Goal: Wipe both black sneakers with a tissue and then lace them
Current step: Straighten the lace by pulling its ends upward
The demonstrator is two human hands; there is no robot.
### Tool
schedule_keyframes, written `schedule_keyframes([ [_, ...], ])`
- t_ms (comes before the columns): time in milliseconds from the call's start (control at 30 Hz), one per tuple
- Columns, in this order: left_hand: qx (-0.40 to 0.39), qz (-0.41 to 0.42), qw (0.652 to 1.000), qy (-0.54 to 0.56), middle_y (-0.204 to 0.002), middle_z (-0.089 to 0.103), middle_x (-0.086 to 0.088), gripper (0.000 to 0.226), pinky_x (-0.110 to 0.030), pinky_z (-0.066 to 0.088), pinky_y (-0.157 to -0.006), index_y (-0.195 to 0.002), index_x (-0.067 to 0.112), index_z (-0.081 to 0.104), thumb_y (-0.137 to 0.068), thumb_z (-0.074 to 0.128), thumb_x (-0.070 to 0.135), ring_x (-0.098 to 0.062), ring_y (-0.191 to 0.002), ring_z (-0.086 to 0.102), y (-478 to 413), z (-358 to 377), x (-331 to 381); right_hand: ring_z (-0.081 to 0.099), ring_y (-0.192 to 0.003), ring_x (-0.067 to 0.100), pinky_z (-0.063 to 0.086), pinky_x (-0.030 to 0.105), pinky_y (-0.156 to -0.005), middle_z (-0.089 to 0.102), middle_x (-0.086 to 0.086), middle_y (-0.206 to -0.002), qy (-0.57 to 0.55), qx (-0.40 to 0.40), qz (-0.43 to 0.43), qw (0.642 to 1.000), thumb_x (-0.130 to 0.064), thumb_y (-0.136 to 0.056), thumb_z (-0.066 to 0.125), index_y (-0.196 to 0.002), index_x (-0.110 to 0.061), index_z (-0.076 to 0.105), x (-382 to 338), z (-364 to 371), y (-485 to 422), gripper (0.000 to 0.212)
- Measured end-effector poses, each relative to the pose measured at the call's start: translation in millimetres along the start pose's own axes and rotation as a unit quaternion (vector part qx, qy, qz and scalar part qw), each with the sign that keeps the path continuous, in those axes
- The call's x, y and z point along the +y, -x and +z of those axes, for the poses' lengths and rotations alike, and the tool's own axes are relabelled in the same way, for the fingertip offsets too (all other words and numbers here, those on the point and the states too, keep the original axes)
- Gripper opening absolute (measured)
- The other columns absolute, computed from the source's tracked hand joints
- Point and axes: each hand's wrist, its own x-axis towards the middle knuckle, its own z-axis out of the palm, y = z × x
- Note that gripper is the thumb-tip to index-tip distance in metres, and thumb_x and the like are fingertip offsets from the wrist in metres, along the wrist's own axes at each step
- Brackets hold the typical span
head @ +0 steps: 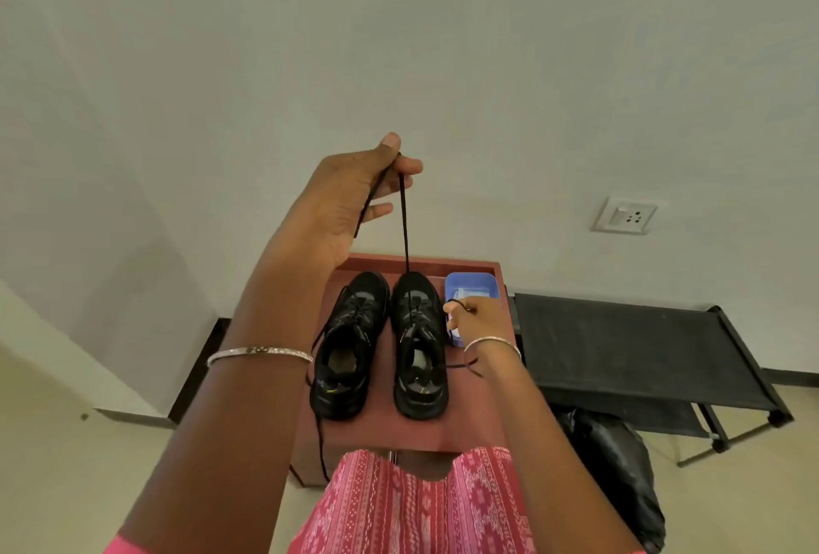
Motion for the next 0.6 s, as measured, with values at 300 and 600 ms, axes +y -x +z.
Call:
schedule_keyframes([
  [300,0.013,0.019,1.000,-0.014,-0.109,0.076,0.007,0.066,-0.037,0.049,-0.096,-0.110,0.018,0.075,-0.105,0.022,0.056,-0.009,-0.106,0.069,38,12,30,0.058,-0.042,0.006,0.045,0.014,-0.046,0.073,0.013,-0.073,0.036,-0.049,-0.136,0.989,-0.006,-0.094,0.063,-0.088,-0.002,0.073,-88,-100,76,0.013],
  [600,0.060,0.152,0.981,-0.105,-0.099,0.077,0.002,0.015,-0.033,0.059,-0.084,-0.104,0.019,0.076,-0.098,0.062,0.019,-0.012,-0.096,0.071,59,27,18,0.075,-0.085,0.024,0.061,0.026,-0.071,0.076,0.018,-0.098,-0.311,-0.104,-0.193,0.925,-0.030,-0.102,0.057,-0.105,0.003,0.069,-143,-133,136,0.035],
])
